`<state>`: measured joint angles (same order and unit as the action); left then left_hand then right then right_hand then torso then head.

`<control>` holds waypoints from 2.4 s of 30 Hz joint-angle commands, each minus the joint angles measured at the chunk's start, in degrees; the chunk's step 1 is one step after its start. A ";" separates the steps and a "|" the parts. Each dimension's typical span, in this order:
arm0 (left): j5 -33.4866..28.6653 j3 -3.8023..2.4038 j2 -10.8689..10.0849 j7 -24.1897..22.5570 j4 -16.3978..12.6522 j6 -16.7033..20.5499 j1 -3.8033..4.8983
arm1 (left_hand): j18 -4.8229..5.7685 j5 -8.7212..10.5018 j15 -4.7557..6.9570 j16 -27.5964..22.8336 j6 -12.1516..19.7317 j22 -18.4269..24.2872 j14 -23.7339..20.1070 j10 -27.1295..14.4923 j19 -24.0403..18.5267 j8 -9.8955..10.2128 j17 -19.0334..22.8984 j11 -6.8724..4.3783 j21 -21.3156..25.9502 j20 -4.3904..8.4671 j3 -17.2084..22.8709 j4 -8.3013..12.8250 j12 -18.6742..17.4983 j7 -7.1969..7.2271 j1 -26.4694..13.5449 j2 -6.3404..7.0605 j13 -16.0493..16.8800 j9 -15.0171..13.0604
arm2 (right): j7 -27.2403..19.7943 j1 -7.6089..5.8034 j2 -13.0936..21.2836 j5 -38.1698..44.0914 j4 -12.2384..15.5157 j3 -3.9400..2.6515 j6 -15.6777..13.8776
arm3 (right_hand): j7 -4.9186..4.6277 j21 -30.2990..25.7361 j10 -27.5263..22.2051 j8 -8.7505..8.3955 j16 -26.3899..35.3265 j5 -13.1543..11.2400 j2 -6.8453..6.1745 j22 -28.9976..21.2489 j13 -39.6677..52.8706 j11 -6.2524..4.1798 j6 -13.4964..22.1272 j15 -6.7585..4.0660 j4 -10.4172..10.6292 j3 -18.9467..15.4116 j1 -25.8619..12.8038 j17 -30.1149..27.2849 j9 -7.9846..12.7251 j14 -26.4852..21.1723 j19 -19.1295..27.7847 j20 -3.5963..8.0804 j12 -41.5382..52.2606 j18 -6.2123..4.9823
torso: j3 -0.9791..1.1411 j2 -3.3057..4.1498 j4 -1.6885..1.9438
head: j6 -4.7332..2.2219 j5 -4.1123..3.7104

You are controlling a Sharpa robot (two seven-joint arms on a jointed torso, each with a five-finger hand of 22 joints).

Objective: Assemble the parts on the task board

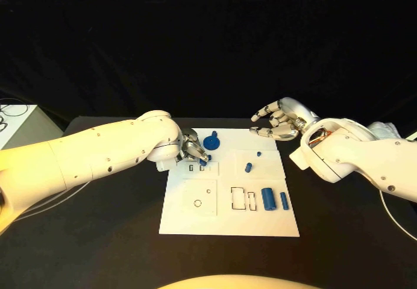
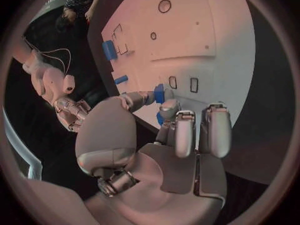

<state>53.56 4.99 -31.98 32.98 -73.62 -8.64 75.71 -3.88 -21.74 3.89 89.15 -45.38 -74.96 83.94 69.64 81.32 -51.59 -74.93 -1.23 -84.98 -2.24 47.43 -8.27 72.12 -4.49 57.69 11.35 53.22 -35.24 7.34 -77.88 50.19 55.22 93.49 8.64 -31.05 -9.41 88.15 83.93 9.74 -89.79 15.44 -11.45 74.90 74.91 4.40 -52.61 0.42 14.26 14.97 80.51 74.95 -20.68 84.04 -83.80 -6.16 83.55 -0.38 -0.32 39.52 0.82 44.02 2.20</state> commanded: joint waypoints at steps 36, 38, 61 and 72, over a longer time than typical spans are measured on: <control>9.66 2.37 0.16 -0.40 -1.86 4.69 -1.03 | 1.45 -3.32 0.99 0.24 -3.45 -4.70 5.61 1.86 1.44 -0.04 -13.70 -0.62 -0.91 0.53 9.69 10.35 0.68 2.36 -1.39 0.22 1.09 -11.83 | -0.29 0.22 0.02 0.11 -0.15 0.00 1.67 | 0.03 -0.30 -0.07 0.25 -0.21 -0.02 0.08 13.61 9.13 0.18 0.33 -0.06 0.40 0.12 -0.81 15.05 -0.05 5.96 -5.13 -0.09 -0.22 -0.18 | -0.07 0.01 -0.20 | 1.25 0.53; 9.63 2.38 0.14 -0.41 -1.91 4.62 -1.07 | 1.43 -3.39 1.00 0.25 -3.50 -4.62 5.63 1.86 1.39 -0.04 -13.73 -0.63 -0.88 0.54 9.70 10.35 0.64 2.38 -1.41 0.19 1.03 -11.84 | -0.29 0.24 0.01 0.11 -0.16 0.00 1.71 | 0.03 -0.30 -0.07 0.25 -0.21 -0.02 0.08 13.61 9.13 0.18 0.33 -0.06 0.40 0.12 -0.81 15.05 -0.05 5.96 -5.13 -0.09 -0.22 -0.18 | -0.06 0.02 -0.20 | 1.31 0.53; 9.46 2.59 -0.14 -0.13 -2.29 2.72 -1.56 | 1.46 -3.52 1.04 0.24 -3.58 -4.74 5.62 1.95 1.48 -0.02 -13.70 -0.67 -0.93 0.57 9.72 10.39 0.65 2.42 -1.45 0.15 1.11 -11.85 | -0.05 0.46 -0.04 0.12 -0.33 0.00 2.28 | 0.05 -0.37 -0.08 0.33 -0.21 0.17 0.06 13.56 9.12 0.16 0.38 -0.08 0.52 0.24 -0.91 15.05 -0.05 5.96 -5.10 -0.08 -0.23 -0.20 | -0.06 0.00 -0.17 | 1.80 0.68; 9.44 2.63 -0.52 0.25 -2.35 2.07 -1.60 | 1.45 -3.63 1.06 0.25 -3.63 -4.71 5.63 1.98 1.47 0.00 -13.73 -0.70 -0.92 0.59 9.75 10.44 0.64 2.44 -1.44 0.12 1.12 -11.85 | 0.05 0.49 -0.03 0.12 -0.35 0.00 2.50 | 0.05 -0.37 -0.08 0.33 -0.21 0.17 0.06 13.56 9.12 0.16 0.38 -0.08 0.52 0.24 -0.91 15.05 -0.05 5.96 -5.10 -0.08 -0.23 -0.20 | -0.08 0.04 -0.20 | 1.87 0.79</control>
<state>62.82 7.43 -32.43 32.80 -76.02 -4.92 74.38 -3.02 -25.09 4.70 89.13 -46.54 -74.92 83.95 71.19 82.32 -51.36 -74.91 -1.91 -85.58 -1.64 48.06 -7.32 72.55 -4.16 56.24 12.21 54.24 -45.24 7.50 -77.43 50.18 55.18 93.13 8.65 -29.40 -9.41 88.15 83.93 9.74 -89.79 15.43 -11.47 74.91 74.93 4.41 -52.61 0.41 14.40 15.13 80.07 74.91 -20.67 84.04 -83.80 -6.16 83.55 -0.38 -0.37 39.52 0.65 45.86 2.97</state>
